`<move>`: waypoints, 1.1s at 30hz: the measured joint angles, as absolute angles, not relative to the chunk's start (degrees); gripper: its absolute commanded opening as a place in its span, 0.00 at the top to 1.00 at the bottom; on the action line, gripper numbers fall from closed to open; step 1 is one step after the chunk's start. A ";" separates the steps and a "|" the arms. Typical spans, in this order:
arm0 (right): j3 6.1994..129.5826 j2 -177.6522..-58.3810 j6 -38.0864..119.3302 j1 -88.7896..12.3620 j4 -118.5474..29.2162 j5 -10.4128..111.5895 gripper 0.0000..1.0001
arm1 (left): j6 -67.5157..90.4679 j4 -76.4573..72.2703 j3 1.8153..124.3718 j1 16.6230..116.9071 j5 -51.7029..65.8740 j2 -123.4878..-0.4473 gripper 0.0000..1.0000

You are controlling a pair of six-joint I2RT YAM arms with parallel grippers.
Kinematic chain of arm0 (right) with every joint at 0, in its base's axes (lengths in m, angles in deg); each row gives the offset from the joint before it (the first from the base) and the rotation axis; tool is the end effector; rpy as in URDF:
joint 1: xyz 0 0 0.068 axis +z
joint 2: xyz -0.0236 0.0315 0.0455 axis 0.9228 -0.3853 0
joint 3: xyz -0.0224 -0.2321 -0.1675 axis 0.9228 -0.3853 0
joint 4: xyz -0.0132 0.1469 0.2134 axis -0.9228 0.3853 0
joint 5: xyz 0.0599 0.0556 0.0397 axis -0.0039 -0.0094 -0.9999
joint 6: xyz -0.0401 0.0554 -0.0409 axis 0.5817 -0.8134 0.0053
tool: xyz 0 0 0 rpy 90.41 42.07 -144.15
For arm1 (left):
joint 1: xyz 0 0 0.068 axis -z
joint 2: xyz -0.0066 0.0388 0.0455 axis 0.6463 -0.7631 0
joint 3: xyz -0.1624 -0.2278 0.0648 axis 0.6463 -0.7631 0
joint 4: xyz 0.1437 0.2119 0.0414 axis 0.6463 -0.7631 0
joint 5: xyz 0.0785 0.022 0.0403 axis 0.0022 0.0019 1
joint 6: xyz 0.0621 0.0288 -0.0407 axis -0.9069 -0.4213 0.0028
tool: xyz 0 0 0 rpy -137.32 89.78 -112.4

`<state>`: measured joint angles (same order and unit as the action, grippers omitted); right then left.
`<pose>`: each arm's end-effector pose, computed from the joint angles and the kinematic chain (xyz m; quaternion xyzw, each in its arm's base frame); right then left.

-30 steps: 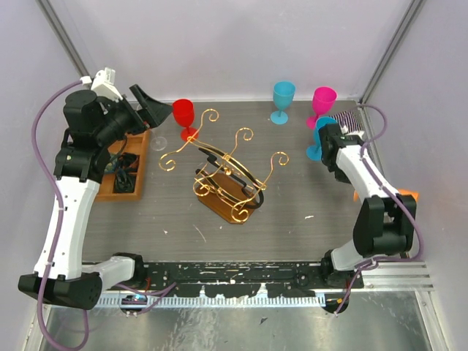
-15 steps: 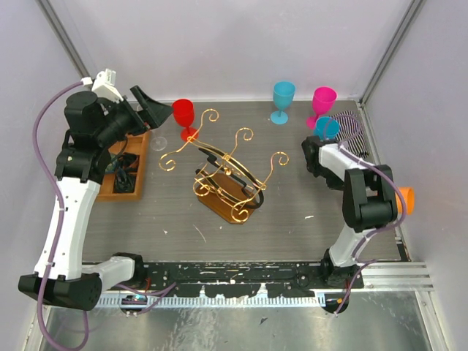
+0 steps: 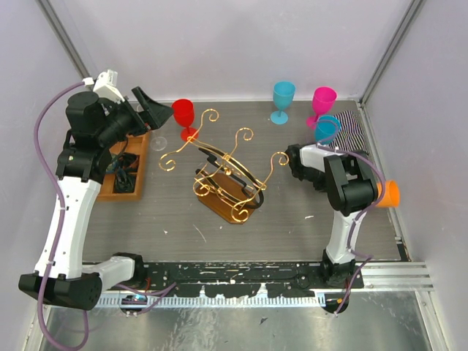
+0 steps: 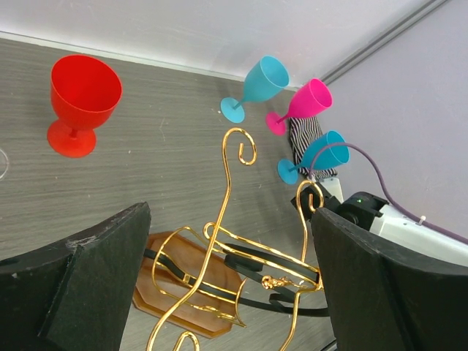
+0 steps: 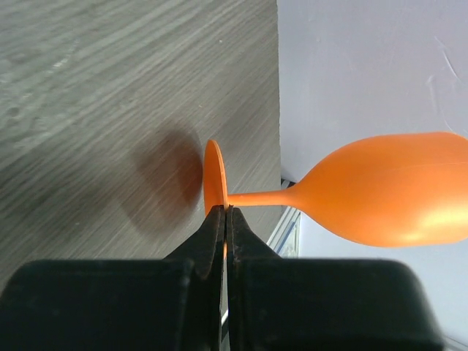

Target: Take the wine glass off the wine glass rack

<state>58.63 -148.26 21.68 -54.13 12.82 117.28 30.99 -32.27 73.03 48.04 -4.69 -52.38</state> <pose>0.3161 0.0138 0.1376 0.0389 0.8655 -0.4945 0.0702 0.2519 -0.0583 0.4653 -0.0470 0.7706 -0.3340 0.5408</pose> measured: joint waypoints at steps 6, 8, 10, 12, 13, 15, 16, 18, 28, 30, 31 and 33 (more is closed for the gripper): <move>60.33 -151.17 21.48 -52.73 12.98 117.12 0.93 | 29.46 -32.40 73.03 48.04 -4.05 -52.06 0.02; 60.61 -152.18 21.48 -52.38 12.98 116.95 0.91 | 29.20 -32.43 73.03 48.04 -3.99 -51.95 0.02; 60.72 -153.03 21.50 -52.05 12.98 116.47 0.90 | 28.93 -32.43 73.03 48.04 -3.83 -51.88 0.02; 60.75 -153.53 21.55 -51.66 12.69 115.77 0.86 | 28.85 -32.43 73.03 48.04 -3.79 -51.88 0.02; 60.75 -153.62 21.55 -51.61 12.56 115.42 0.83 | 28.82 -32.43 73.03 48.04 -3.72 -51.88 0.02; 60.79 -153.71 21.55 -51.37 12.15 114.19 0.78 | 28.80 -32.43 73.03 48.04 -3.61 -51.88 0.02; 60.83 -153.71 21.55 -51.29 11.77 113.32 0.74 | 28.78 -32.43 73.03 48.04 -3.61 -51.86 0.02; 60.92 -153.84 21.55 -51.07 10.79 111.57 0.72 | 28.69 -32.43 73.03 48.04 -3.59 -51.86 0.02; 62.56 -154.08 22.07 -48.49 11.99 109.41 0.46 | 28.67 -32.43 73.03 48.04 -3.55 -51.86 0.02; 63.28 -154.08 22.20 -47.86 12.76 109.32 0.42 | 28.67 -32.45 73.03 48.04 -3.53 -51.86 0.02; 63.63 -154.08 22.22 -47.48 13.06 109.01 0.41 | 28.67 -32.43 73.03 48.04 -3.48 -51.86 0.02; 64.31 -154.08 22.55 -46.94 13.70 108.47 0.39 | 28.67 -32.45 73.03 48.04 -3.37 -51.86 0.02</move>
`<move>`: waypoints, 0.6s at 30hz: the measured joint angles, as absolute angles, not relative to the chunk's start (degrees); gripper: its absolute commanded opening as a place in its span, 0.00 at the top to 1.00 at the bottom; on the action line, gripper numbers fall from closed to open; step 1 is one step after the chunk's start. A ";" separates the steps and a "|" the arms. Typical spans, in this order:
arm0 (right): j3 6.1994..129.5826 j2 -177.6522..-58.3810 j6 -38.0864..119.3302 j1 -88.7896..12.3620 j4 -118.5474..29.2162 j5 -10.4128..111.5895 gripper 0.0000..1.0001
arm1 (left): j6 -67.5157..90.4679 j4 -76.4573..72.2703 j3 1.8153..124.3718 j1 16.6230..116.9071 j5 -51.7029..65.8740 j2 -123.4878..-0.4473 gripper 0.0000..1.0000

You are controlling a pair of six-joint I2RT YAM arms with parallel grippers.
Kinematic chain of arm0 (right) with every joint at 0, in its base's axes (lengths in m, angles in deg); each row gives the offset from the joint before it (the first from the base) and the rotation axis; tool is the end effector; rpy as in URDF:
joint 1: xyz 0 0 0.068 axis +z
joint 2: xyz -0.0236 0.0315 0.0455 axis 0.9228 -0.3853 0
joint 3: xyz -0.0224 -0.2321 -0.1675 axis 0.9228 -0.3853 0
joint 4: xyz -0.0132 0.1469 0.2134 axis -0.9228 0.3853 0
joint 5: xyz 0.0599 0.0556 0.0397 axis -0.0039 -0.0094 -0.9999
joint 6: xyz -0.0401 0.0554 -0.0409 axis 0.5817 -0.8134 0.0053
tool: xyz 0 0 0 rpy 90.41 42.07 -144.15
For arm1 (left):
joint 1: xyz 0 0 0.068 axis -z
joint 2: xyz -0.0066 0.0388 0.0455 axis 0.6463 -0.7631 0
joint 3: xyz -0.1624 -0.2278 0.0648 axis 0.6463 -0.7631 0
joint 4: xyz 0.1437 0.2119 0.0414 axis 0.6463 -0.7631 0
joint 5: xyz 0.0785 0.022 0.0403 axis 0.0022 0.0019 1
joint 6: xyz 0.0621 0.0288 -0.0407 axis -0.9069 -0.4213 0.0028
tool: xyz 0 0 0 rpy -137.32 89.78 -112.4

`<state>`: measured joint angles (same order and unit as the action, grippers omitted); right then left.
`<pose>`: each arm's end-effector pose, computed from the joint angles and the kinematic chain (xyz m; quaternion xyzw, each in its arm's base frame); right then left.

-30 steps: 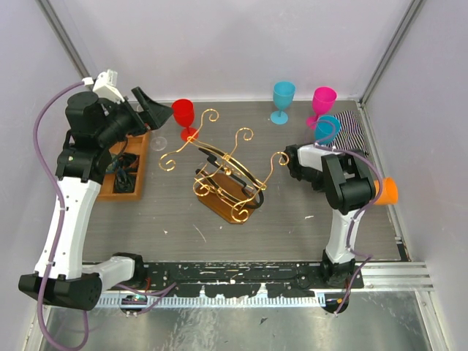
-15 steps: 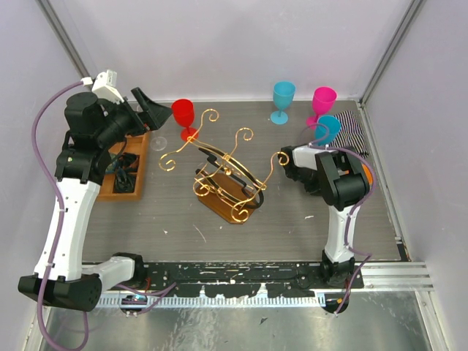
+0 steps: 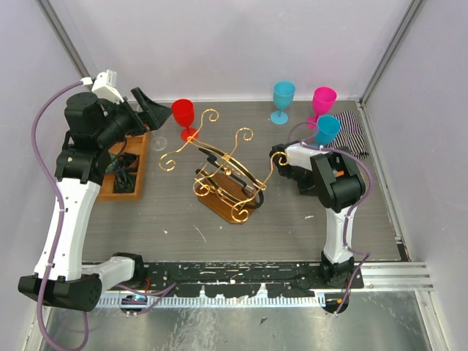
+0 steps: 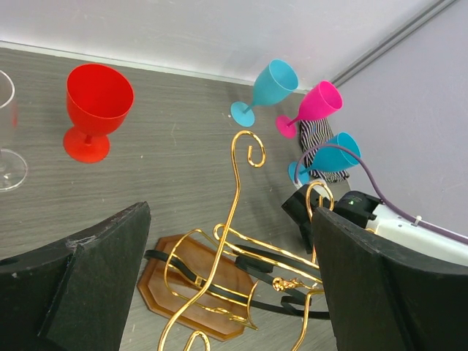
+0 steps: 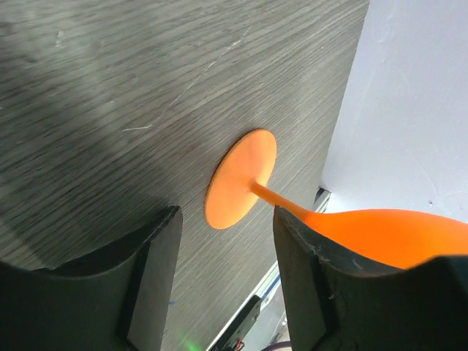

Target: Take the wine glass off the wine glass rack

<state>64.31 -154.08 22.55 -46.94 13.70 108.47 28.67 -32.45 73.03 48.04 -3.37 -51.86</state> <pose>0.3299 0.0665 0.1176 -0.0167 0.9000 -0.4314 0.0600 0.2494 -0.0564 0.4669 -0.0380 0.7698 -0.3154 0.5537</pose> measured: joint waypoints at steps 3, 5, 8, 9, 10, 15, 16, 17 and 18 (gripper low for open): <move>65.51 -154.03 23.56 -46.46 14.40 106.74 0.36 | 28.67 -32.45 73.03 48.04 -3.24 -51.86 0.02; 66.14 -153.90 24.30 -46.39 14.70 105.34 0.34 | 28.67 -32.45 73.03 48.04 -3.20 -51.86 0.02; 66.76 -153.18 25.57 -46.41 14.81 102.46 0.34 | 28.67 -32.45 73.03 48.04 -3.20 -51.86 0.02; 66.87 -152.66 26.03 -46.39 14.75 100.84 0.33 | 28.67 -32.45 73.03 48.04 -3.22 -51.86 0.02; 66.97 -152.09 26.46 -46.39 14.53 99.03 0.33 | 28.67 -32.45 73.03 48.04 -3.20 -51.86 0.02; 67.72 -149.42 28.69 -46.41 12.91 88.18 0.32 | 28.69 -32.47 73.03 48.04 -3.22 -51.86 0.02; 68.00 -148.90 29.00 -46.41 12.02 85.17 0.32 | 28.69 -32.47 73.03 48.04 -3.22 -51.86 0.02; 68.26 -148.53 29.18 -46.39 11.32 82.96 0.31 | 28.69 -32.47 73.03 48.04 -3.24 -51.86 0.02; 68.66 -148.18 29.42 -46.39 10.29 79.55 0.31 | 28.69 -32.47 73.03 48.04 -3.22 -51.86 0.02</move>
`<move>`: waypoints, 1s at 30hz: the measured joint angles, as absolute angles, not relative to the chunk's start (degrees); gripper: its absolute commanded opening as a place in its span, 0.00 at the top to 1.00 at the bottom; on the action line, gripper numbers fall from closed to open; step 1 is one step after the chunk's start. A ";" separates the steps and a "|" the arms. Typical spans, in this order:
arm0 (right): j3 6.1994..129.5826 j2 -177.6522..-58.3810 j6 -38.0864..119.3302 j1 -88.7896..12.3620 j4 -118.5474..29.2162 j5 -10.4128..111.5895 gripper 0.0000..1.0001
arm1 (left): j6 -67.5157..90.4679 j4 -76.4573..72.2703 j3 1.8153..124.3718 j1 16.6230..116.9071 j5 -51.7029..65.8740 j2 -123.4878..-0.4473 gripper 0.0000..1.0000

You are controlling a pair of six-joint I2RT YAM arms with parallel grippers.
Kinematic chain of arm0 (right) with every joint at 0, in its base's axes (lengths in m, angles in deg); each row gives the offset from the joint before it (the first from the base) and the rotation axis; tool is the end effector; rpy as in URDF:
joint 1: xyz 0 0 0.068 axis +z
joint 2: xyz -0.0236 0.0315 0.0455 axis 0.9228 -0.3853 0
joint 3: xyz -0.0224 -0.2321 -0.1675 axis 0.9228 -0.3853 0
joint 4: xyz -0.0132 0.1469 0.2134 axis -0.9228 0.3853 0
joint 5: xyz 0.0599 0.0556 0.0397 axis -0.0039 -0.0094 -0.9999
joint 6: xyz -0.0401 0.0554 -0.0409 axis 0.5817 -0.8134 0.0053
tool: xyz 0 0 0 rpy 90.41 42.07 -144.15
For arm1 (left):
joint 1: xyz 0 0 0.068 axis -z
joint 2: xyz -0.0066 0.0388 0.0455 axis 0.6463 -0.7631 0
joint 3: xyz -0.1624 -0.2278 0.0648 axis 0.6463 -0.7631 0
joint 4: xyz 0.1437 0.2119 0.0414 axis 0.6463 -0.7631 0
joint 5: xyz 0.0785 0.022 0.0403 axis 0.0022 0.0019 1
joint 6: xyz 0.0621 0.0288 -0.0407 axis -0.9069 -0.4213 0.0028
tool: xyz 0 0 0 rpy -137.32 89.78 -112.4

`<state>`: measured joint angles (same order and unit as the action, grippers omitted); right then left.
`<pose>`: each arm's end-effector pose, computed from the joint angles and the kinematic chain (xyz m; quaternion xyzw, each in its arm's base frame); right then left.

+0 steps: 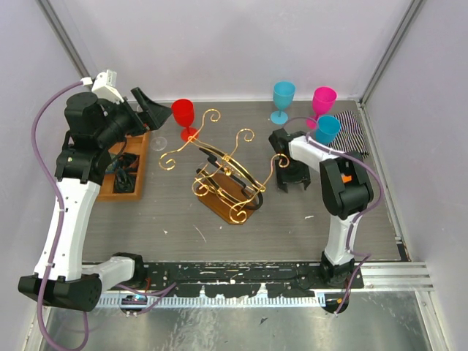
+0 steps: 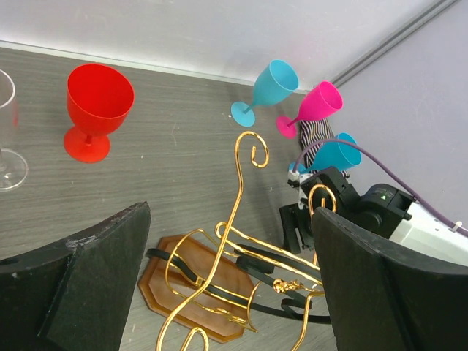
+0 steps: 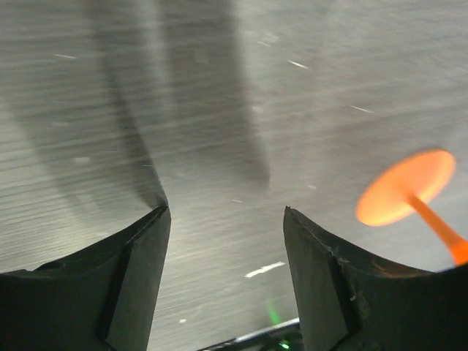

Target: Take the wine glass off the wine glass rack

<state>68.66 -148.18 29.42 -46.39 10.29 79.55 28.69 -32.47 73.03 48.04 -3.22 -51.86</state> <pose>0.3390 0.1032 0.1459 -0.0258 0.9824 -0.1755 0.0585 0.2495 -0.0562 0.4668 -0.0390 0.7699 -0.3146 0.5539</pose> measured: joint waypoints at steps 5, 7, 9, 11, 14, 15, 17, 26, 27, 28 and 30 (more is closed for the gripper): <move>71.48 -147.59 30.77 -46.83 6.57 68.19 0.29 | 28.69 -32.56 73.03 48.04 -3.24 -51.86 0.02; 72.81 -146.65 31.25 -47.64 5.87 64.60 0.29 | 28.69 -32.73 73.03 48.04 -3.24 -51.86 0.02; 74.30 -145.14 31.73 -49.52 5.48 61.04 0.30 | 28.69 -32.88 73.03 48.04 -3.22 -51.86 0.02; 75.67 -143.50 32.21 -52.36 5.24 57.96 0.29 | 28.69 -32.88 73.03 48.04 -3.24 -51.86 0.02; 77.60 -140.59 32.54 -58.81 4.39 52.91 0.29 | 28.74 -32.88 73.03 48.04 -3.26 -51.86 0.02; 78.23 -139.50 32.56 -60.97 4.17 51.38 0.29 | 28.76 -32.88 73.03 48.04 -3.26 -51.86 0.02; 79.46 -137.42 32.56 -64.97 3.64 47.97 0.29 | 28.91 -32.88 73.03 48.04 -3.26 -51.86 0.02; 88.09 -127.30 30.95 -69.93 -1.97 26.31 0.28 | 29.35 -32.88 73.03 48.04 -3.33 -51.86 0.02; 89.23 -126.30 30.51 -69.82 -3.11 24.84 0.28 | 29.35 -32.88 73.03 48.04 -3.31 -51.86 0.02; 90.34 -125.07 29.96 -69.62 -4.40 24.14 0.28 | 29.35 -32.88 73.03 48.04 -3.29 -51.86 0.02; 92.09 -122.12 29.00 -69.34 -6.52 25.17 0.22 | 29.35 -32.95 73.03 48.04 -3.24 -51.86 0.02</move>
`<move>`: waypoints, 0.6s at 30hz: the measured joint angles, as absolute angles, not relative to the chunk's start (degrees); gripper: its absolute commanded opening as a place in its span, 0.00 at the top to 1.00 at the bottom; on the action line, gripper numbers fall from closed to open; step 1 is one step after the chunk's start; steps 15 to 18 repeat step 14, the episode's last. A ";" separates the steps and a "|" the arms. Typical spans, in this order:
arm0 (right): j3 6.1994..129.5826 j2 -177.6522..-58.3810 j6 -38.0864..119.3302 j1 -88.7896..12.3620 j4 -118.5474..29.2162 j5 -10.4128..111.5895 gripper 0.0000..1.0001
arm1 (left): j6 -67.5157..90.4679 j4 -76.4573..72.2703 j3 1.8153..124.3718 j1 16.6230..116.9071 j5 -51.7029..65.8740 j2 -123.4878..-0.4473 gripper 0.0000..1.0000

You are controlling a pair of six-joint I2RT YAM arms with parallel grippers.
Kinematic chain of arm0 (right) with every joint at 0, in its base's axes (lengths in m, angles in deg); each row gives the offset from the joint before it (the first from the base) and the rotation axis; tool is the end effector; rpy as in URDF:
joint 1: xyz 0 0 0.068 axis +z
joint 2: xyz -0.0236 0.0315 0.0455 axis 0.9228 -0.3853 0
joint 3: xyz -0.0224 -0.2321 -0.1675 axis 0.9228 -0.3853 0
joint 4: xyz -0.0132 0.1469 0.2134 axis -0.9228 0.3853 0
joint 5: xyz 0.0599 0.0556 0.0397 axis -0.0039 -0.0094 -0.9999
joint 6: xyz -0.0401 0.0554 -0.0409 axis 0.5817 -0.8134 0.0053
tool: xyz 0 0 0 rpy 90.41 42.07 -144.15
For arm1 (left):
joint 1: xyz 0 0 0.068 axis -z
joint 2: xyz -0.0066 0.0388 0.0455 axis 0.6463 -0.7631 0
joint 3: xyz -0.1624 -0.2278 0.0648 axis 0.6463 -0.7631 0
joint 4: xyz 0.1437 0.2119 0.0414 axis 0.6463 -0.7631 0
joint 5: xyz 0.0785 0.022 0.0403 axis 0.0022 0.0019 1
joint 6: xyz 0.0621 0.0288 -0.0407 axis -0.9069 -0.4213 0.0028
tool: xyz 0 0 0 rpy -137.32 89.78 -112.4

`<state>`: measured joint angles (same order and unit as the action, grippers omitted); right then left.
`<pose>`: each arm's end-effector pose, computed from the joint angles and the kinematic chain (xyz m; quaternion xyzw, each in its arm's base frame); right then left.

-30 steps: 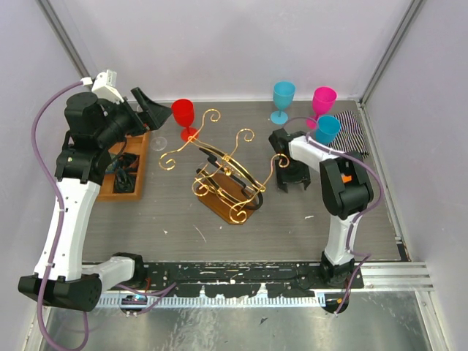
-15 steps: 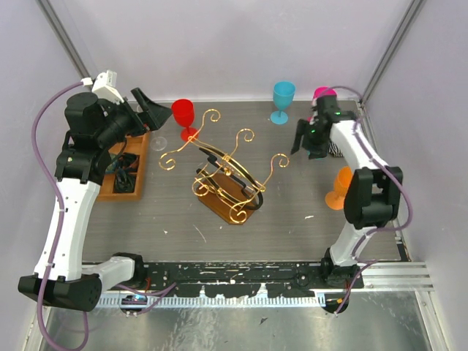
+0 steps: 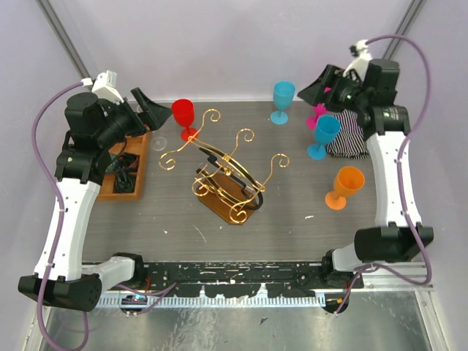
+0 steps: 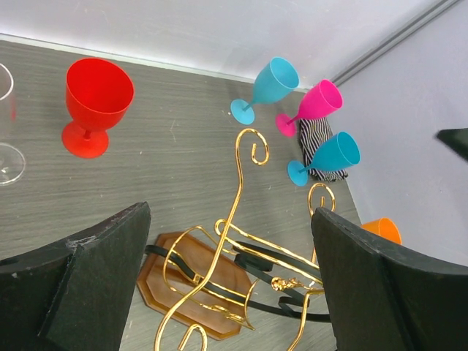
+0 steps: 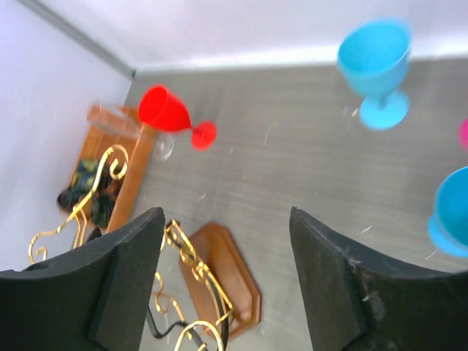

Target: Take the wine glass off the wine glass rack

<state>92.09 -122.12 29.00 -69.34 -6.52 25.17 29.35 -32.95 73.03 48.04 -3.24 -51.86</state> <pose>0.3374 0.0258 0.4570 -0.0096 0.8191 0.3108 0.4820 0.2492 -0.0562 0.4657 -0.0443 0.7721 -0.3172 0.5489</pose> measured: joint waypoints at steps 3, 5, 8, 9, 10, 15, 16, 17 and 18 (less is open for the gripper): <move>93.64 -116.77 28.06 -69.34 -9.21 30.90 0.17 | 29.35 -33.45 73.03 48.04 -2.96 -51.84 0.02; 95.30 -114.28 27.89 -69.38 -9.97 34.11 0.16 | 29.35 -34.41 73.03 48.04 -2.67 -51.86 0.02; 96.85 -111.81 27.78 -69.45 -11.94 37.19 0.15 | 29.26 -37.78 73.64 48.04 -1.32 -52.17 0.02; 96.79 -111.26 27.78 -69.45 -12.46 37.91 0.15 | 29.17 -38.55 73.93 48.01 -0.99 -52.32 0.02; 96.63 -111.00 27.78 -69.45 -12.73 38.46 0.14 | 29.04 -40.36 74.76 48.04 -0.07 -52.73 0.02; 95.48 -111.70 27.60 -69.45 -13.67 39.75 0.00 | 27.69 -49.56 81.10 48.04 5.43 -55.36 0.02; 95.48 -111.70 27.60 -69.45 -13.67 39.75 0.00 | 27.69 -49.56 81.10 48.04 5.43 -55.36 0.02; 95.48 -111.70 27.60 -69.45 -13.67 39.75 0.00 | 27.69 -49.56 81.10 48.04 5.43 -55.36 0.02; 95.48 -111.70 27.60 -69.45 -13.67 39.75 0.00 | 27.69 -49.56 81.10 48.04 5.43 -55.36 0.02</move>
